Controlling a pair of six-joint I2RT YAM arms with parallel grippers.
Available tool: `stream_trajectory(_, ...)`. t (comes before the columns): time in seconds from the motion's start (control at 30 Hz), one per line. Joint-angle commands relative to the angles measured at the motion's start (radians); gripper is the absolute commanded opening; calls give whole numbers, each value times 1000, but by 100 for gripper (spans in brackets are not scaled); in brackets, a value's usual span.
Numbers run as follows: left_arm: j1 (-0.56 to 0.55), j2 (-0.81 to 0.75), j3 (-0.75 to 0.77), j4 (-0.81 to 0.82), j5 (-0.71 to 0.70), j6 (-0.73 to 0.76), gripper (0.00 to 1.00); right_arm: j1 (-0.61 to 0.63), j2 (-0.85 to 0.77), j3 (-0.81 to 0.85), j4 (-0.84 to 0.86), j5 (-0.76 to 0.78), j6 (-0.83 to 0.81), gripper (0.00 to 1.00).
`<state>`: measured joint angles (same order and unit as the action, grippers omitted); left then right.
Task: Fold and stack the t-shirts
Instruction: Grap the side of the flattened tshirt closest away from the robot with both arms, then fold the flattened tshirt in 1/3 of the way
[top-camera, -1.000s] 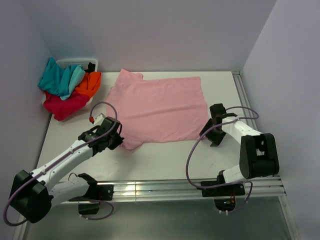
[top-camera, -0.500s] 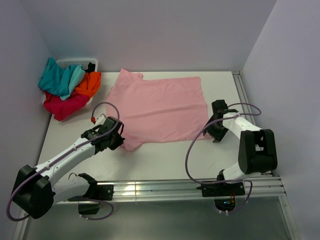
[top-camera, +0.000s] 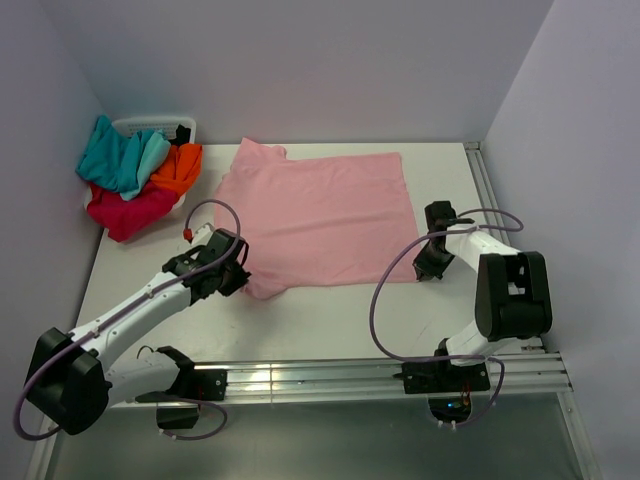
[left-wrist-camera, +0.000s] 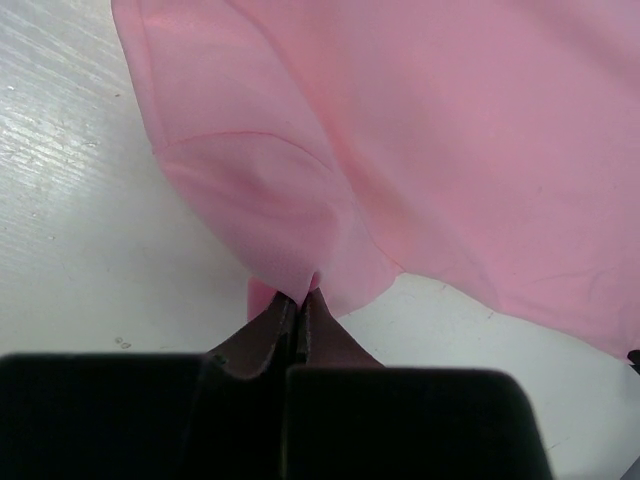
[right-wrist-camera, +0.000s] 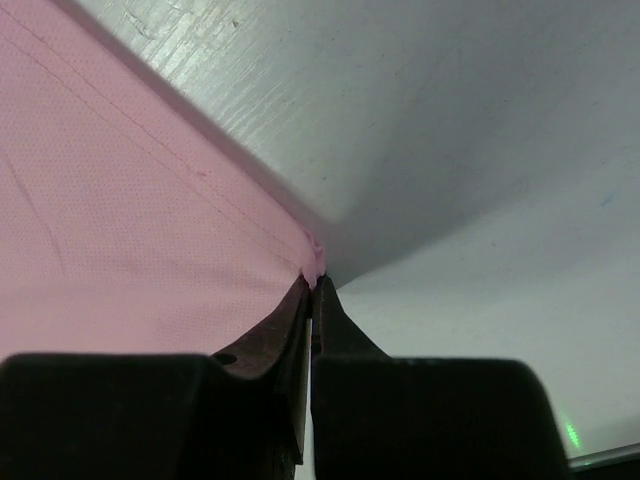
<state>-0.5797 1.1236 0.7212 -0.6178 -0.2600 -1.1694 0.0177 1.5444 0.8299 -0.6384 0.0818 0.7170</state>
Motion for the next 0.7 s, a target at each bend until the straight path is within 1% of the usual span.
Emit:
stream_trajectory(0.0, -5, -24, 49, -31, -16, 20, 0, -10, -24, -3, -21, 49, 6, 0)
stream_trajectory(0.23, -3, -116, 63, -118, -2, -18, 0, -10, -185, -44, -154, 64, 16, 0)
stream_trajectory(0.37, -3, -160, 76, -166, 4, -42, 0, -10, -286, -57, -217, 42, 22, 0)
stream_trajectory(0.5, -3, -144, 122, -200, -13, -35, 0, -10, -313, -20, -264, 42, 22, 0)
stream_trajectory(0.67, 26, -56, 233, -185, -9, 36, 0, -10, -250, 86, -280, 52, 9, 0)
